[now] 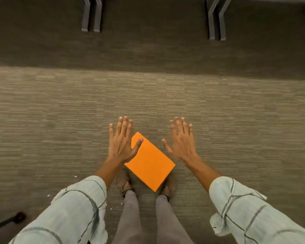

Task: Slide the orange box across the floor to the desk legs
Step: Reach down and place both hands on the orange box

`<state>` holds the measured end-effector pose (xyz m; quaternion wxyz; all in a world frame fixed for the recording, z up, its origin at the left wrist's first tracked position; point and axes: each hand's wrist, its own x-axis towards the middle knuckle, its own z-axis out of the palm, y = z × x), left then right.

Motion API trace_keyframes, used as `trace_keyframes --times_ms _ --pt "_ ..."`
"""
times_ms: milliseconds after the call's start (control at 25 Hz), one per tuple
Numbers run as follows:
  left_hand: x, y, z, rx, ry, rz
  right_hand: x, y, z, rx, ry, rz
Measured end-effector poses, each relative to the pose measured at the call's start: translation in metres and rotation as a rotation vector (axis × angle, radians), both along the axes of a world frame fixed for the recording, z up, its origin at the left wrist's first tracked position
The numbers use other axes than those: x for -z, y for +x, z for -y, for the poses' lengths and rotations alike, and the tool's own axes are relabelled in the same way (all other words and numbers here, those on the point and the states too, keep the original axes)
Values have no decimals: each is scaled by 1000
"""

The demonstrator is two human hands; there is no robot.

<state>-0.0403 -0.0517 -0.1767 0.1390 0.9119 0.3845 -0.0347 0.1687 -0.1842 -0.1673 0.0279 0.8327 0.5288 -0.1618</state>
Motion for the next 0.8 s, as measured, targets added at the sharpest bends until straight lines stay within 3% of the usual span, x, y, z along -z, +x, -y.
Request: trace_keyframes --times_ms 600,800 --pt "334 -26 72 -210 -245 -232 335 -44 19 -92 -148 -110" --pt "418 -29 101 -259 -307 -277 421 -53 29 -159 -229 -103"
